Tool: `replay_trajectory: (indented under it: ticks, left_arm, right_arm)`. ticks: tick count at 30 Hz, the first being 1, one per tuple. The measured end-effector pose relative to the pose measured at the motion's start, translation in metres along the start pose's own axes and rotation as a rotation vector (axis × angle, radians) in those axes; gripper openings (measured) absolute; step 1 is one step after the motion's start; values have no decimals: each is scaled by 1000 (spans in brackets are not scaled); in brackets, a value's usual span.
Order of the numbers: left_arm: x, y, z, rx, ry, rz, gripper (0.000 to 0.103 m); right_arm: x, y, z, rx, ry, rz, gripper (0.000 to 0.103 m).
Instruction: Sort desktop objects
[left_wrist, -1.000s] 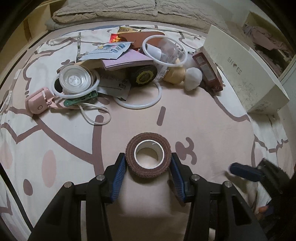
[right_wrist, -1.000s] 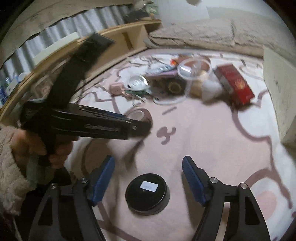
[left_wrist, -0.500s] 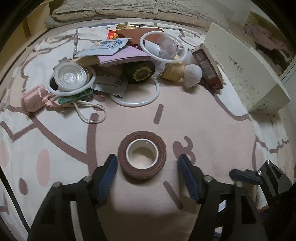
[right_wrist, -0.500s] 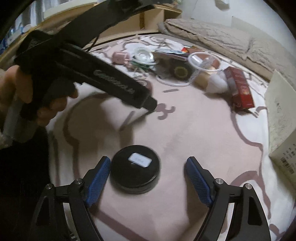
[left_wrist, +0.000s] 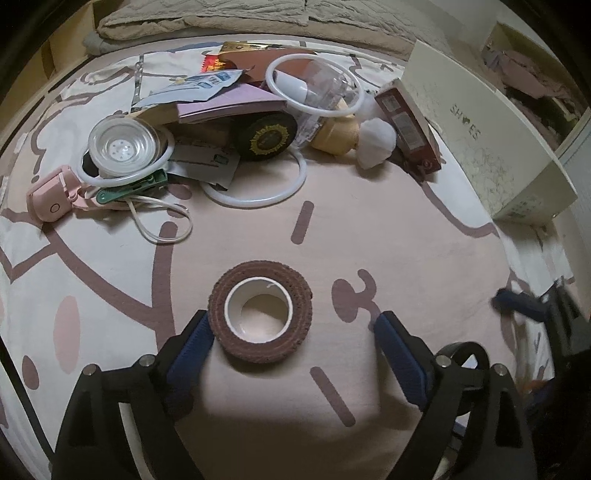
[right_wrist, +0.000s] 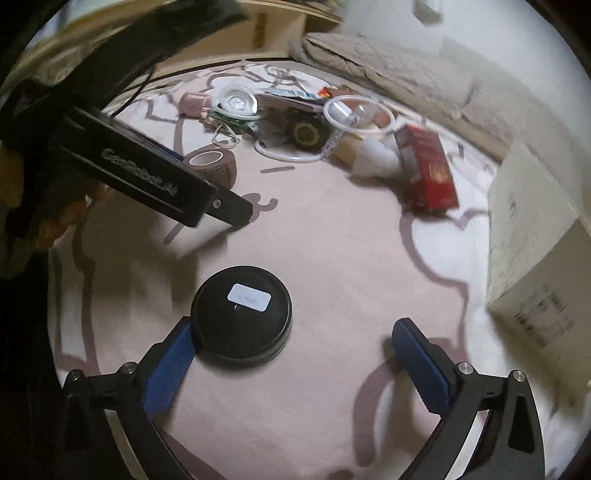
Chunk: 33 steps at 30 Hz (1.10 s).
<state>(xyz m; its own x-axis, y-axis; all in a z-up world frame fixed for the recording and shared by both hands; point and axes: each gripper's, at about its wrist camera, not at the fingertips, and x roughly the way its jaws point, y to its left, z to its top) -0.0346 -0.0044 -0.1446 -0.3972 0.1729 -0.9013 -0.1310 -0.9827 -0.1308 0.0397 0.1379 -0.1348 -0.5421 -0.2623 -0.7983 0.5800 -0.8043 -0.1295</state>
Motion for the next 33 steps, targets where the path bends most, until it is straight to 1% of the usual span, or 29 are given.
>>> replay_trajectory:
  ticks: [3, 6, 8, 12, 14, 16, 19, 23, 25, 27, 29, 31, 33]
  left_arm:
    - [3, -5, -1, 23, 2, 17, 96]
    - [4, -5, 0, 13, 6, 20, 97]
    - [3, -3, 1, -2, 7, 11, 97]
    - [2, 7, 4, -55, 6, -34, 99]
    - [1, 9, 5, -66, 5, -48, 100]
    - [2, 9, 5, -62, 6, -47, 100]
    - [3, 6, 5, -38, 7, -28, 101]
    - [4, 2, 5, -8, 9, 0, 101]
    - [3, 1, 5, -2, 4, 10, 101]
    - [-1, 1, 6, -6, -14, 11, 101]
    - [-9, 1, 8, -5, -60, 5, 101]
    - [-19, -2, 10, 10, -116, -5, 101]
    - [-25, -7, 11, 32, -152, -15, 101]
  right_arm:
    - [-2, -4, -1, 10, -1, -10, 103]
    - [-4, -6, 0, 18, -17, -41, 103]
    - [-6, -8, 1, 25, -32, -59, 103]
    - [-8, -18, 5, 77, -61, -93, 103]
    - [-9, -25, 5, 110, -77, -115, 103]
    - [-11, -33, 6, 155, -92, -124, 103]
    - [-13, -47, 6, 234, -108, -133, 103]
    - [-14, -64, 2, 323, -107, -143, 103]
    - [-16, -73, 0, 377, -115, -132, 103]
    - [-19, -81, -2, 434, -130, -109, 103]
    - [-20, -91, -5, 490, -132, -104, 103]
    - [-18, -99, -9, 524, -113, -123, 103]
    - [-14, -105, -13, 547, -80, -153, 103]
